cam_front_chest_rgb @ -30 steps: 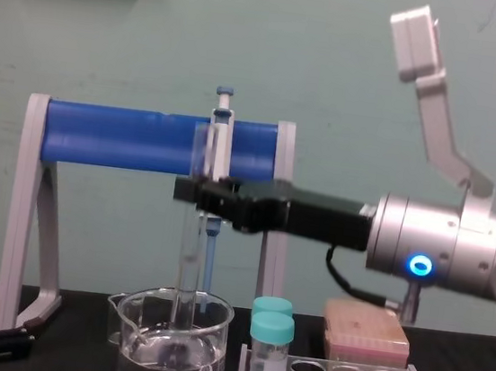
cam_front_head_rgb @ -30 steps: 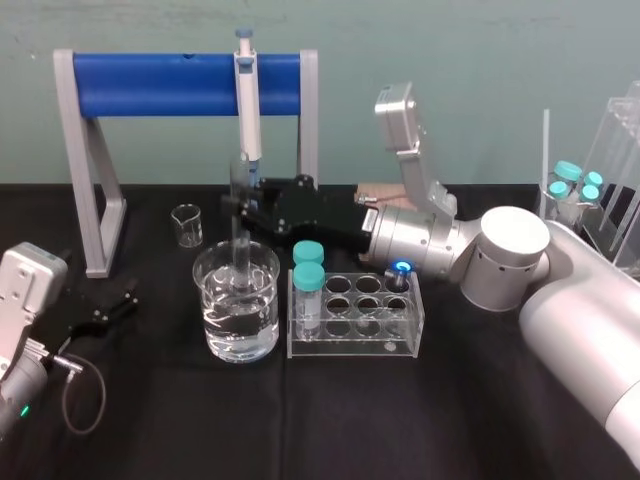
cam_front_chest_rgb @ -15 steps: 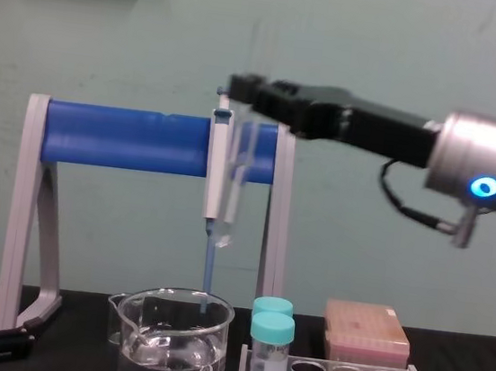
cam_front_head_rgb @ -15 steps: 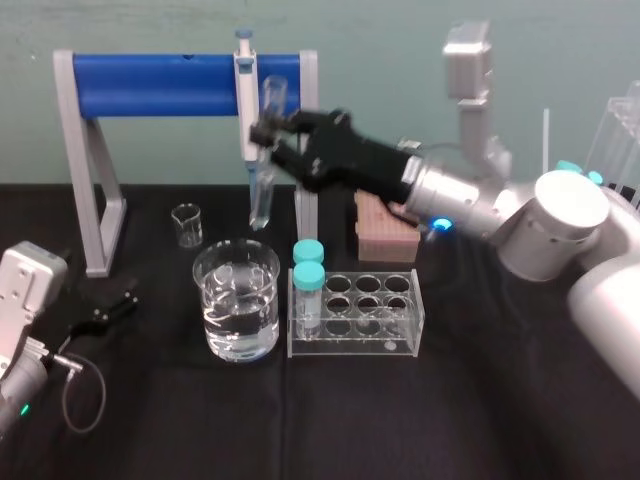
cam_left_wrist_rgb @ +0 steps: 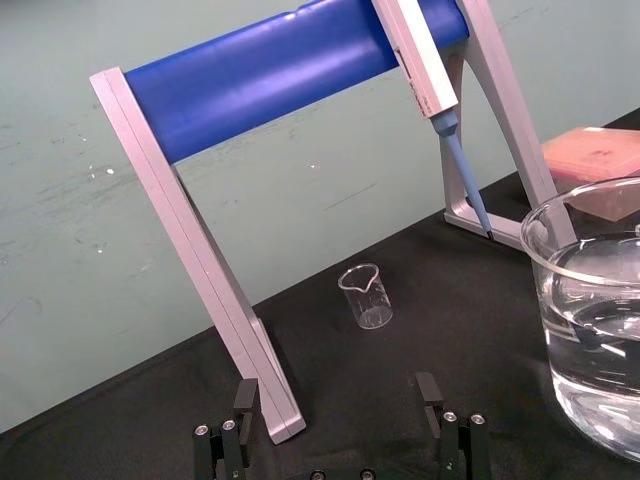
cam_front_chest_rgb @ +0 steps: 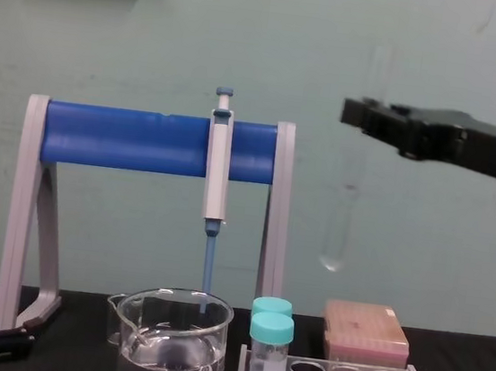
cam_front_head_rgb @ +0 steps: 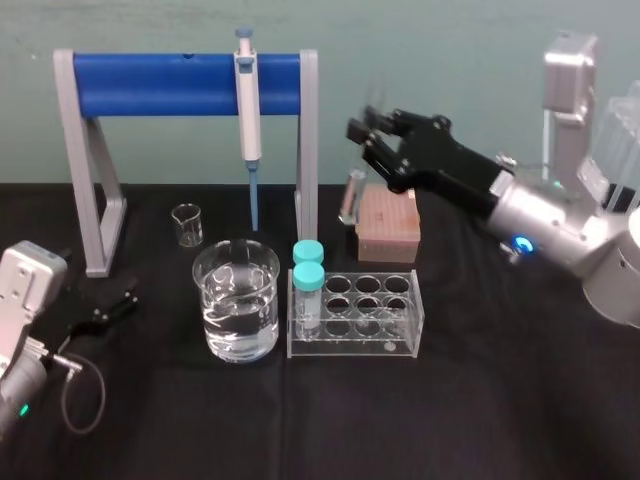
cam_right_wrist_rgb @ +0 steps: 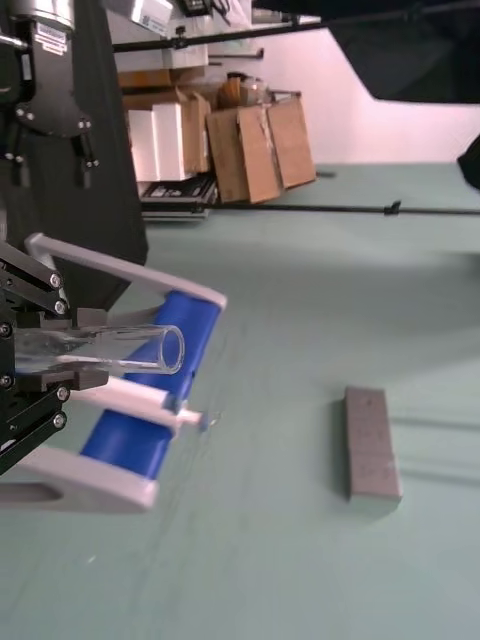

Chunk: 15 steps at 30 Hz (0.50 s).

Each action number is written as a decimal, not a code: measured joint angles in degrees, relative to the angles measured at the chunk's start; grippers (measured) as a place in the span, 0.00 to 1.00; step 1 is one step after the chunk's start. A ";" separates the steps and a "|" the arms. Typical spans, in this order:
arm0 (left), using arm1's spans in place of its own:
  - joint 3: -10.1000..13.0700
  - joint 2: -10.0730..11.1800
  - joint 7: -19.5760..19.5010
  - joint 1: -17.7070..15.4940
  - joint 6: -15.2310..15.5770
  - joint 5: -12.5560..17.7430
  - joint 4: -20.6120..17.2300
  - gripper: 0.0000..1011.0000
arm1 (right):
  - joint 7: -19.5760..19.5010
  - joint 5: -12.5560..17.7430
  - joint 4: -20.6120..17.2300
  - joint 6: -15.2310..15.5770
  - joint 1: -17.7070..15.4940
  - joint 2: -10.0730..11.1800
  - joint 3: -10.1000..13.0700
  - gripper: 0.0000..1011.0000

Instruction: Hold the test tube with one hand and immerse one end into the beaker, then return it to the test tube rack.

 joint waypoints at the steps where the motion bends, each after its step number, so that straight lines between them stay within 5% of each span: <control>1: 0.00 0.00 0.00 0.00 0.00 0.00 0.00 0.99 | -0.37 0.09 -0.56 0.24 -0.63 0.25 0.25 0.22; 15: 0.00 0.00 0.00 0.00 0.00 0.00 0.00 0.99 | -2.86 1.68 -4.86 3.20 -7.52 2.56 2.26 0.22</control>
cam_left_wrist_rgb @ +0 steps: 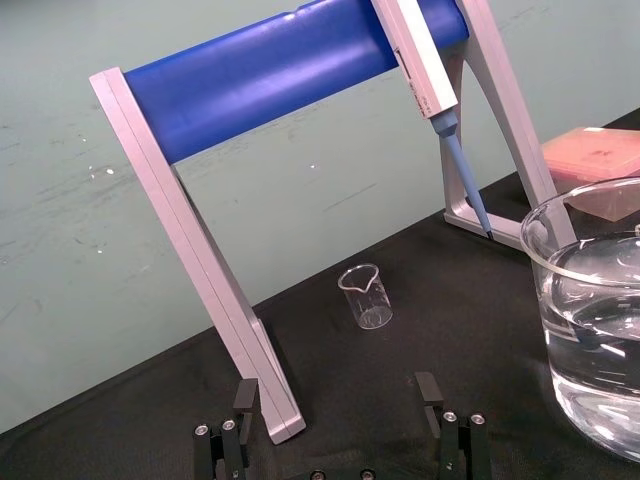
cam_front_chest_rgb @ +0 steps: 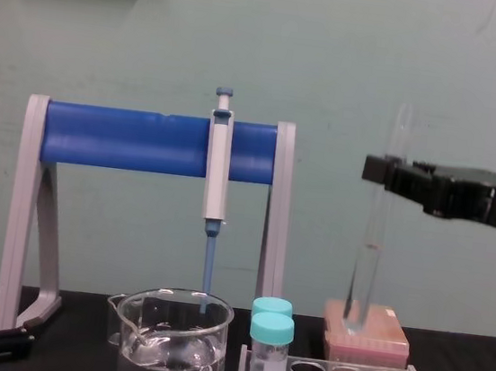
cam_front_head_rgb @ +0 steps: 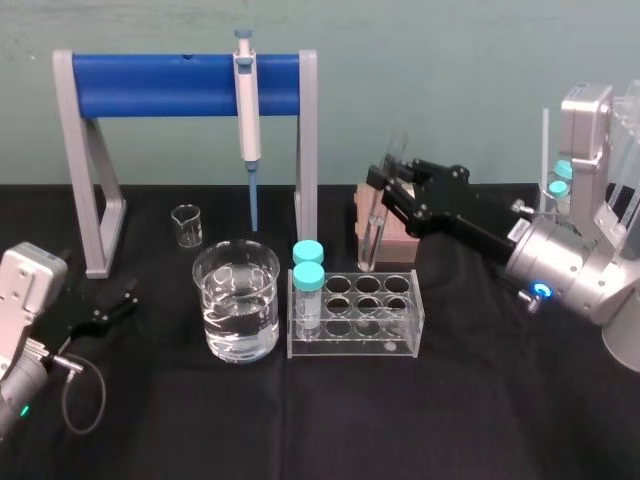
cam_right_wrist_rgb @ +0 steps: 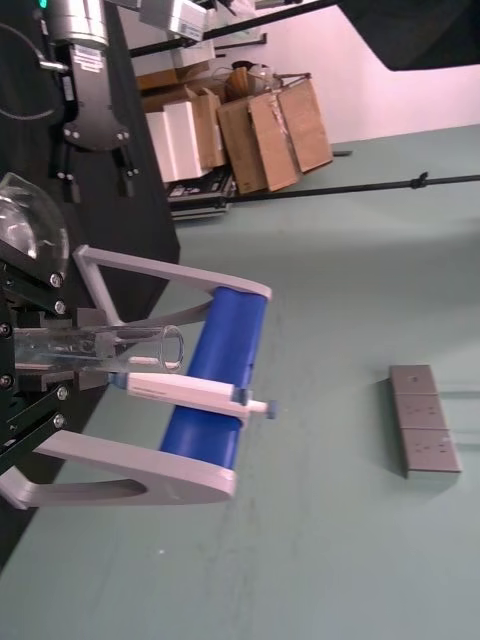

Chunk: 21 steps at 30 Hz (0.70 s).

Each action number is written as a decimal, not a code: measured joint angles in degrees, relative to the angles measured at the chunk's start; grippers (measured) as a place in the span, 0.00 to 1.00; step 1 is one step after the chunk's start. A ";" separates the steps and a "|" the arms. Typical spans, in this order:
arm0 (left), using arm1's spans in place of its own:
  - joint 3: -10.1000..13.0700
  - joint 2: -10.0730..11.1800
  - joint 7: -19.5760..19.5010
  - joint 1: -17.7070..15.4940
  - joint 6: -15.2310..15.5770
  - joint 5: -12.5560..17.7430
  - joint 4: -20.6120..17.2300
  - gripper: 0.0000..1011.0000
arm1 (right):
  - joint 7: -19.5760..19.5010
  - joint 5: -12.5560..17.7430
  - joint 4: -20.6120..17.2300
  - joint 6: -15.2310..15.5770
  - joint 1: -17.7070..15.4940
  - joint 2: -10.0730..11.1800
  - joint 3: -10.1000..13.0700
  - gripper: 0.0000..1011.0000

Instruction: Hold the test tube with one hand and immerse one end into the beaker, then return it to the test tube rack.

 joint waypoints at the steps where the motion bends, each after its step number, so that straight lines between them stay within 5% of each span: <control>1: 0.00 0.00 0.00 0.00 0.00 0.00 0.00 0.99 | -0.03 0.00 -0.04 0.08 -0.16 0.07 0.01 0.22; 21: 0.00 0.00 0.00 0.00 0.00 0.00 0.00 0.99 | 0.04 -2.16 3.22 -0.94 -1.78 -0.73 -0.67 0.22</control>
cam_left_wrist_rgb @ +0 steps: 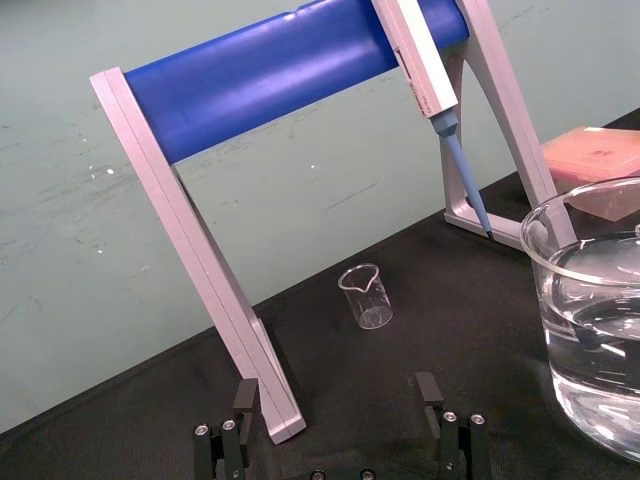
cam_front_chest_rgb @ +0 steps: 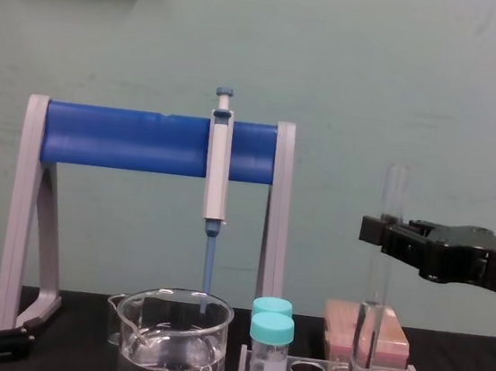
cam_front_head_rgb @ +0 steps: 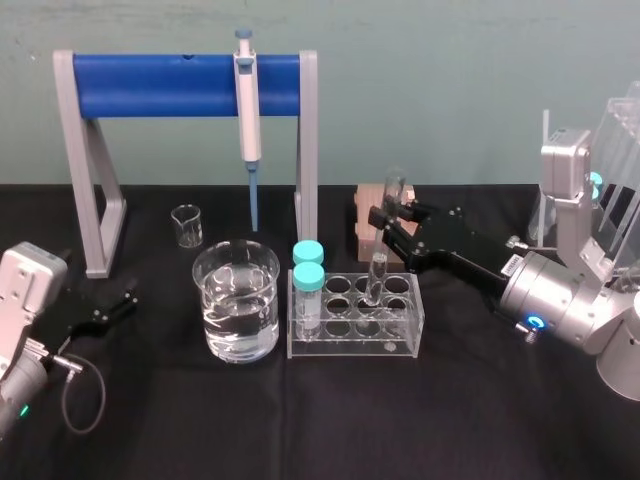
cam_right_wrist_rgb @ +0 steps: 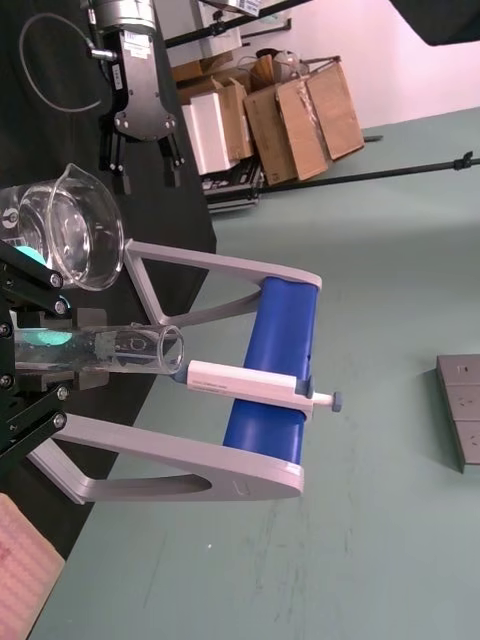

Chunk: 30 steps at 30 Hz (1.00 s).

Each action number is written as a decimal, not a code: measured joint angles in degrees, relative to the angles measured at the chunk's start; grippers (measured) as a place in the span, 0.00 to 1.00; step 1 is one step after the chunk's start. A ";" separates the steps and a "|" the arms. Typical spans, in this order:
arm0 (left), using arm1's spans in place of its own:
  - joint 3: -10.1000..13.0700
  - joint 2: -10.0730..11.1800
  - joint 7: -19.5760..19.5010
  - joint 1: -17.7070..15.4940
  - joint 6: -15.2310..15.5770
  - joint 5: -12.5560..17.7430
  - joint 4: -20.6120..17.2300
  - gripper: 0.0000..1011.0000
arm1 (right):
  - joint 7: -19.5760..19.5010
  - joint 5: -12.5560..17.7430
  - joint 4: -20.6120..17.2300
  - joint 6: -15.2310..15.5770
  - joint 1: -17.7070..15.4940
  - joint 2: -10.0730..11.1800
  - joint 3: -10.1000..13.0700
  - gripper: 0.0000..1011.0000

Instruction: Hold the test tube with one hand and immerse one end into the beaker, then return it to the test tube rack.

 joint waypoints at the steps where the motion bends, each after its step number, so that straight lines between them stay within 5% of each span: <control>1: 0.00 0.00 0.00 0.00 0.00 0.00 0.00 0.99 | 0.06 -0.04 0.11 -0.10 0.03 -0.11 -0.02 0.22; 30: 0.00 0.00 0.00 0.00 0.00 0.00 0.00 0.99 | 1.32 -2.17 5.18 -0.54 1.63 -2.54 -0.57 0.22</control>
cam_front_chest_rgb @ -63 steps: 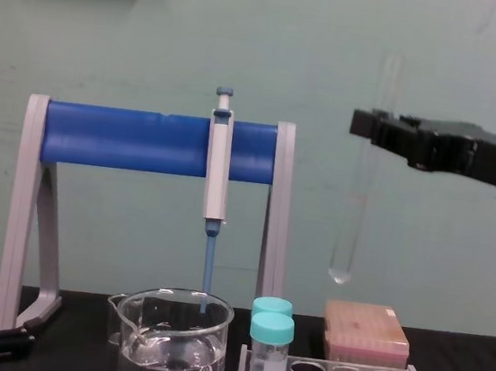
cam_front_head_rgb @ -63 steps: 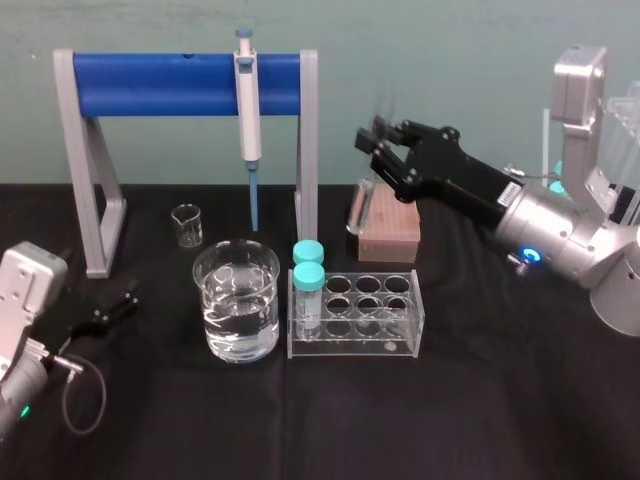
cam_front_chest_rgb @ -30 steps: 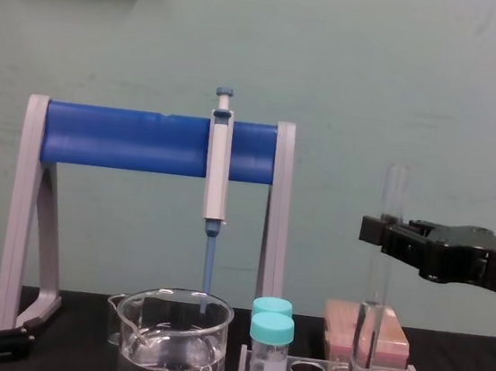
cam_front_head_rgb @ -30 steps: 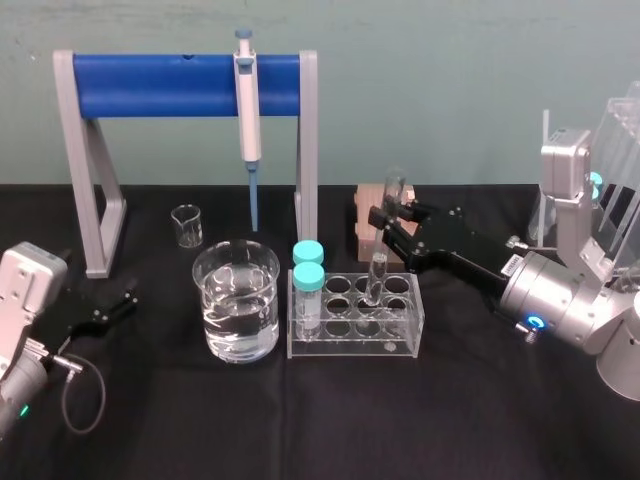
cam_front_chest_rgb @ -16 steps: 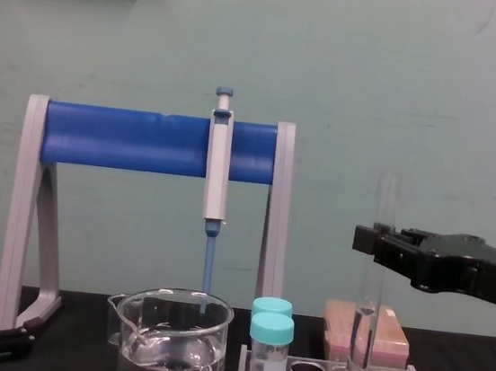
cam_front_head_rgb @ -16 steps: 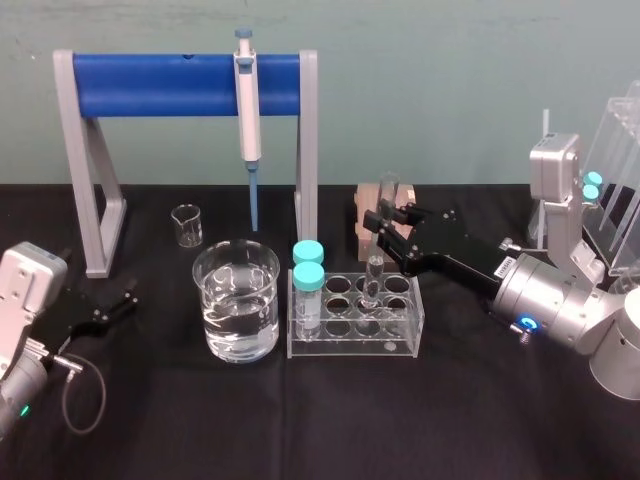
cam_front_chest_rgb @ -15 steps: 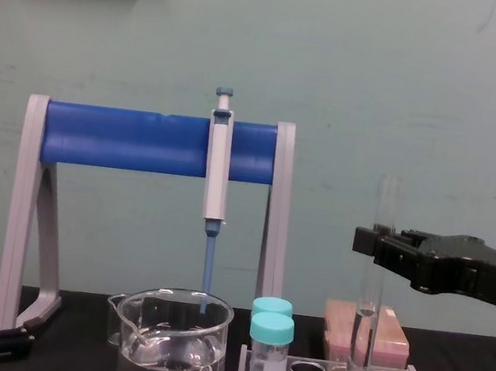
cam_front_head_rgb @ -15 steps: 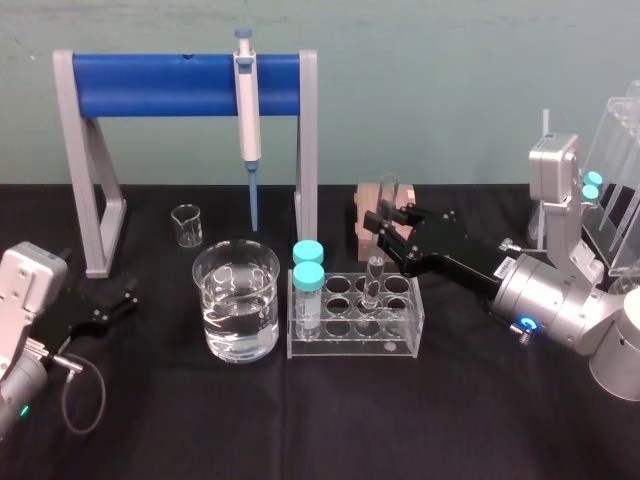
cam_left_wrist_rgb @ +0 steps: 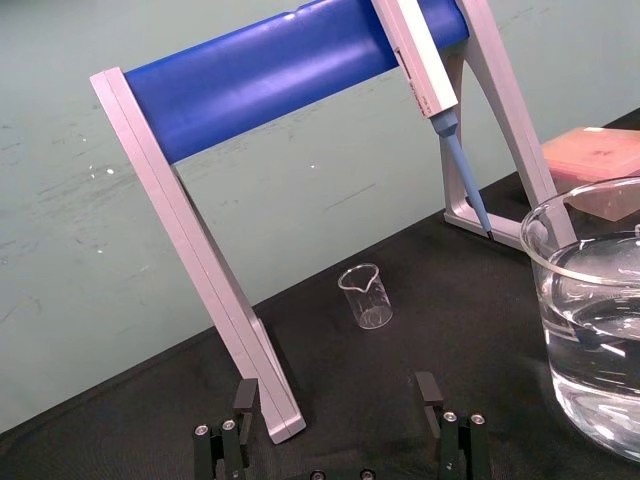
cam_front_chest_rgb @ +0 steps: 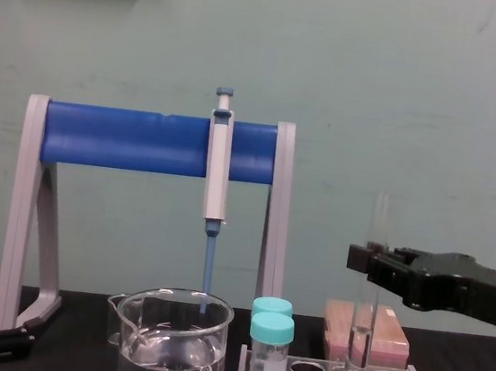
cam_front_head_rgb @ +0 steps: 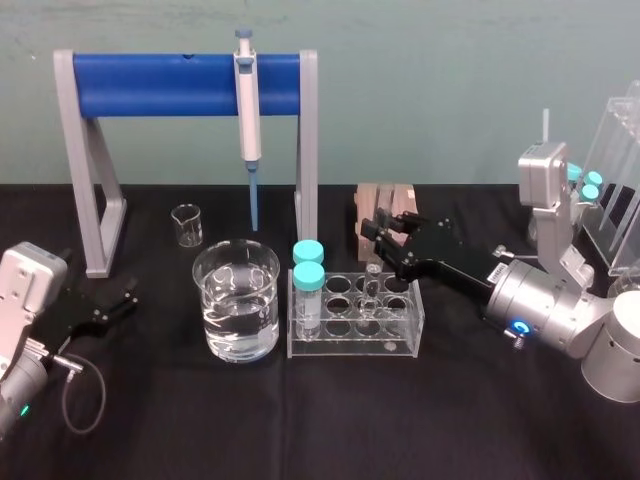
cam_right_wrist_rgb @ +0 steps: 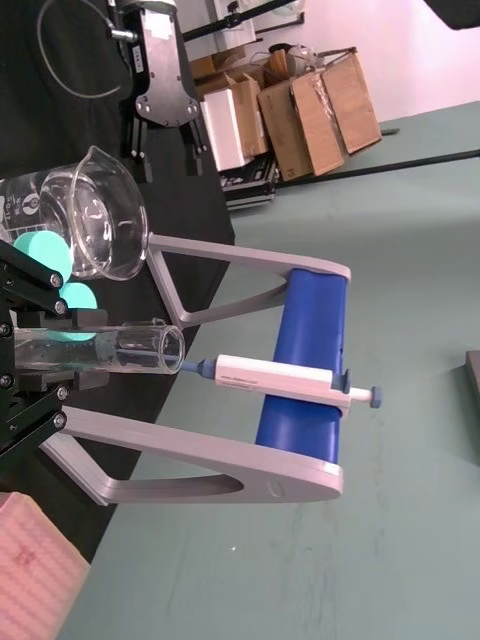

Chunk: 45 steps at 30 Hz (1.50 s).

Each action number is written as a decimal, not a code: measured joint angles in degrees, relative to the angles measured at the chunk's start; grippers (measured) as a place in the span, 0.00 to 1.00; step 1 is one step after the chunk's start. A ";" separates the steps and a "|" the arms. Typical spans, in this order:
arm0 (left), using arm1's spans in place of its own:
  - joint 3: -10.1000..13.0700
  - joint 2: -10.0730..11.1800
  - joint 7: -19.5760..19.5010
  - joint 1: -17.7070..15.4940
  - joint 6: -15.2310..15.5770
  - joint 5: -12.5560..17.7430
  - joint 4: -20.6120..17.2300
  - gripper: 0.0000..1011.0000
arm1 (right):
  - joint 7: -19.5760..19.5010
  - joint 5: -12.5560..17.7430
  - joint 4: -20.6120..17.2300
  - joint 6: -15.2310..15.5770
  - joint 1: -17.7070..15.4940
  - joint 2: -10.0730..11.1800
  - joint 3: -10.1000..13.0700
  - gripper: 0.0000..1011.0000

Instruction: Hold the test tube with one hand and immerse one end into the beaker, then return it to the test tube rack.

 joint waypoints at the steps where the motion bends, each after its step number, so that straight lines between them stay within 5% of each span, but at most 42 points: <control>1: 0.00 0.00 0.00 0.00 0.00 0.00 0.00 0.99 | 0.08 0.01 0.33 -0.01 0.04 -0.16 -0.03 0.22; 45: 0.00 0.00 0.00 0.00 0.00 0.00 0.00 0.99 | 1.07 -2.63 3.97 -0.86 0.46 -1.44 -1.21 0.22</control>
